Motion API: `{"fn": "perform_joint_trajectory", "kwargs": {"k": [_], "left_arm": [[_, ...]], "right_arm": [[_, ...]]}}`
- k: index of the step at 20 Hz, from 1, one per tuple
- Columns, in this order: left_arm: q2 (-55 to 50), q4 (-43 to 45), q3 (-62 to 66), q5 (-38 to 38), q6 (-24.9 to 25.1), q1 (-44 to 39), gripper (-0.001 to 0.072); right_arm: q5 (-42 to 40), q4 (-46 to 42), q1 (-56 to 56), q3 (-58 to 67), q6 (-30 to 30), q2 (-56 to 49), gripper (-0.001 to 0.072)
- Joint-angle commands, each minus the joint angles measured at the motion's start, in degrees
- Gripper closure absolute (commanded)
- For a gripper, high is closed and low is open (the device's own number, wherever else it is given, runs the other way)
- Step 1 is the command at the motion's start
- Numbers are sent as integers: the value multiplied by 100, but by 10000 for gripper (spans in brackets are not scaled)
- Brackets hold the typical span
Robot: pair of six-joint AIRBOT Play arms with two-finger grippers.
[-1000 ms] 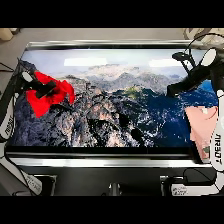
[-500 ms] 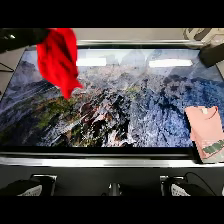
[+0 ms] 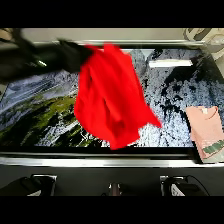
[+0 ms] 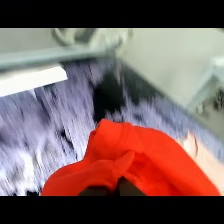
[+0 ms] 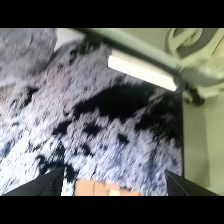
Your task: Fold the shirts.
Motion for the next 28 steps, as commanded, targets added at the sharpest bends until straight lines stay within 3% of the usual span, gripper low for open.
{"fn": "perform_joint_trajectory", "kwargs": {"k": [1, 4, 5, 6, 7, 9, 12, 15, 17, 21, 28], "left_arm": [[-645, -22, -1331, 105, -216, -654, 683], [-1613, -138, -2159, 275, -649, -1003, 651], [-1902, -308, -2138, 57, -673, -970, 408], [-2096, -476, -2041, -214, -752, -841, 68], [-2149, -518, -1902, -501, -756, -654, 6], [-1980, -243, -1488, -1110, -621, -61, 12], [-1392, 573, -1355, -2092, -409, 918, 15], [-850, 710, -2271, -2651, -304, 1580, 16], [-573, 468, -3322, -2433, -304, 1641, 18], [-614, -754, -4913, -1211, -190, 1351, 26], [-870, -1235, -5165, -278, -111, 820, 85]], "right_arm": [[807, -92, 2, 9, 4, -470, 37], [903, -20, 2, 9, -28, -1401, 38], [970, 63, 2, 9, -70, -1714, 38], [1051, 210, 2, 9, -85, -2011, 38], [1158, 455, 2, 7, -85, -2317, 38], [1392, 1191, 2, -133, -87, -2752, 39], [1351, 2376, 4, -1517, -289, -2712, 58], [870, 2940, 4, -3300, -649, -2310, 58], [306, 2959, 63, -4419, -730, -1976, 59], [-413, 3032, 599, -5976, -1119, -1779, 57], [-769, 3377, 789, -6516, -1180, -1784, 56]]}}
